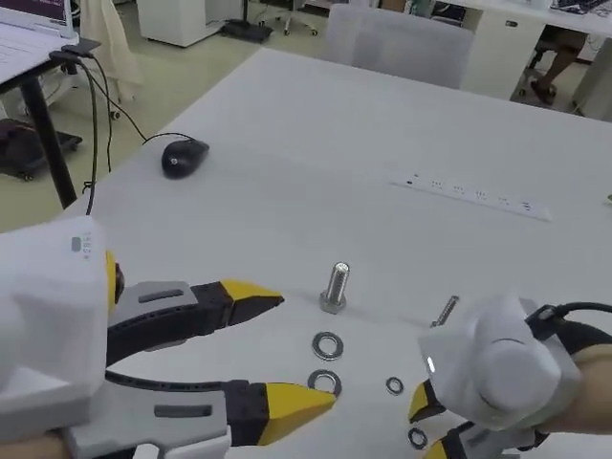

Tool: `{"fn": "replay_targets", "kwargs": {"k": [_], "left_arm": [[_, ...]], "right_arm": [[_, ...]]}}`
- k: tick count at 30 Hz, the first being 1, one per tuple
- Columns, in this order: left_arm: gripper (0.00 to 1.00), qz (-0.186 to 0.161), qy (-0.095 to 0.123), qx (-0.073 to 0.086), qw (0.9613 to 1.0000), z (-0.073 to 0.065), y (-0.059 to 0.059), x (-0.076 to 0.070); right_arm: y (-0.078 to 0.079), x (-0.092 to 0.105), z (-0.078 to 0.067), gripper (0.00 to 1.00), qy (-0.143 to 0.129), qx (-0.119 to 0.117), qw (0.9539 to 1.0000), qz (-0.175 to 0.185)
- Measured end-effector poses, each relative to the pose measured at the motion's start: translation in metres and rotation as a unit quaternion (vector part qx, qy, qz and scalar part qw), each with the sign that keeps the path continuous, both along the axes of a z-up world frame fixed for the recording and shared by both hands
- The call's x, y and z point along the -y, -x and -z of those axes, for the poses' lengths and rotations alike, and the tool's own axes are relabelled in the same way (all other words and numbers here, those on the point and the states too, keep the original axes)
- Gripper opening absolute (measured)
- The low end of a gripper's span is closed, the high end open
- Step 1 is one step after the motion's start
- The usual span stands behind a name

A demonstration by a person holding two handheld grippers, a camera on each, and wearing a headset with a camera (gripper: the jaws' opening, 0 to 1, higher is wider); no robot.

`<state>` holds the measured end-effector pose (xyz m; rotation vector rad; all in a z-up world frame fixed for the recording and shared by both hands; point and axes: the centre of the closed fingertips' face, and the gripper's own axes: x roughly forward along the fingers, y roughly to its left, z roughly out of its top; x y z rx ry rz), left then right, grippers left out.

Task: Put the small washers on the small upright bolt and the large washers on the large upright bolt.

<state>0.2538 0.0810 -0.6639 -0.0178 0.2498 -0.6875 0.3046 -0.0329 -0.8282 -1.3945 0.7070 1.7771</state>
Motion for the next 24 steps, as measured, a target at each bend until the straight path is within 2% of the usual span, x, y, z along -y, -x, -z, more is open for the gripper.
{"fn": "replay_targets", "kwargs": {"k": [8,13,16,24], "left_arm": [[0.5,-0.001,-0.002,0.001,1.0,0.0014,0.0012,0.0019],[0.5,-0.004,0.003,0.004,1.0,0.0007,0.0019,-0.001],[0.5,-0.005,-0.002,0.004,1.0,0.0031,0.0017,-0.0073],[0.5,-0.009,-0.001,0.007,0.9999,-0.0009,0.0024,-0.0037]], "right_arm": [[0.0001,-0.001,0.0008,0.2,-0.008,-0.013,0.9999,0.005],[-0.003,-0.0023,0.001,0.2,-0.014,-0.024,0.9994,0.023],[-0.0058,-0.0038,0.0012,0.17,-0.02,-0.024,0.9991,0.03],[-0.0048,-0.0046,0.0016,0.16,-0.023,-0.012,0.9995,0.019]]}}
